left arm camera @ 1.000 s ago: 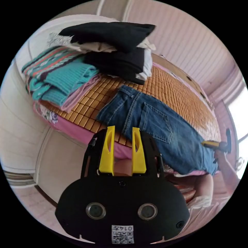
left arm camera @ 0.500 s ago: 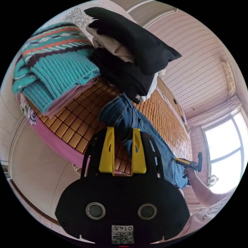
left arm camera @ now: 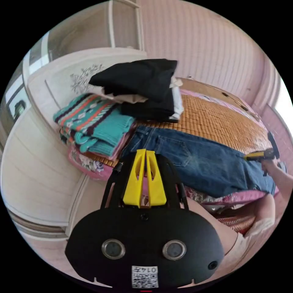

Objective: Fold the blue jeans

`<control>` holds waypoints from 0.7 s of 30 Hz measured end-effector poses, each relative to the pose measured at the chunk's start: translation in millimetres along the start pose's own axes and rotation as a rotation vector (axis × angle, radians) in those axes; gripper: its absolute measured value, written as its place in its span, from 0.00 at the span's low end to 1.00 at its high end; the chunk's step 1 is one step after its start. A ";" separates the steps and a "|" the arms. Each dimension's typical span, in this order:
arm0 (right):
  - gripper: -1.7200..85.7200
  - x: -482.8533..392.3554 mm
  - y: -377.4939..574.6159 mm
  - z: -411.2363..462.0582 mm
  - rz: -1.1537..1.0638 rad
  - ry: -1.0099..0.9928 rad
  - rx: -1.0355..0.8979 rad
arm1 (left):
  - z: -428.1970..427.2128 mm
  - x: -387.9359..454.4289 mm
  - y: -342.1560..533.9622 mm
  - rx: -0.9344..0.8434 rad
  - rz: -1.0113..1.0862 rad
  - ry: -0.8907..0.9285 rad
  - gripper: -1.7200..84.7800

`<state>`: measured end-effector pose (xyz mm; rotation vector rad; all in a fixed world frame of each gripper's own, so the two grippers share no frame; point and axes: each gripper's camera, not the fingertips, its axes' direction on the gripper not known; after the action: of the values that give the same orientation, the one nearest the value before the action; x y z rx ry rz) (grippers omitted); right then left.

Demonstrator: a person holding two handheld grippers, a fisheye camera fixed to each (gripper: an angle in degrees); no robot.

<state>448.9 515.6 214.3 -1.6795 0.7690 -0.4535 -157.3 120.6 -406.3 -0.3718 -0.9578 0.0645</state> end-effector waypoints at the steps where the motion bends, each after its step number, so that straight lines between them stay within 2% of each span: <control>1: 0.01 -0.8 12.9 -6.6 0.001 -0.018 -0.036 | -14.4 49.8 4.6 0.037 0.126 0.073 0.02; 2: 0.02 -4.4 28.4 -16.8 -0.002 -0.034 -0.041 | -17.1 77.8 7.2 0.044 0.193 0.125 0.01; 4: 0.02 -11.5 56.3 -28.7 -0.009 -0.053 -0.040 | 0.0 201.7 19.9 -0.055 0.409 0.390 0.01; 6: 0.02 -14.8 82.6 -23.4 -0.026 -0.027 -0.109 | 23.1 292.6 36.6 -0.149 0.467 0.550 0.01; 8: 0.02 -2.3 110.5 -36.4 0.011 -0.029 -0.013 | 36.1 370.2 54.1 -0.166 0.522 0.657 0.01; 10: 0.02 18.8 120.7 -52.2 0.109 -0.043 -0.030 | 52.2 453.8 65.6 -0.202 0.587 0.651 0.01; 12: 0.02 44.8 145.1 -78.9 0.217 -0.039 0.045 | 60.3 501.7 72.9 -0.202 0.657 0.656 0.01; 15: 0.04 107.4 210.3 -118.4 0.479 0.051 0.111 | 103.7 567.5 108.1 -0.348 0.798 0.576 0.01; 16: 0.07 137.0 243.5 -129.1 0.615 0.099 0.105 | 99.3 571.2 117.7 -0.256 0.810 0.592 0.01; 18: 0.13 178.0 298.8 -141.5 0.810 0.144 0.103 | 103.4 578.8 128.1 -0.248 0.810 0.599 0.01; 21: 0.17 228.4 399.3 -142.4 1.143 0.183 0.099 | 111.0 594.2 136.1 -0.273 0.822 0.612 0.01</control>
<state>417.6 212.0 -158.1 -0.8812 1.6352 0.1714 111.6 407.8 72.4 -0.9591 -0.1587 0.5396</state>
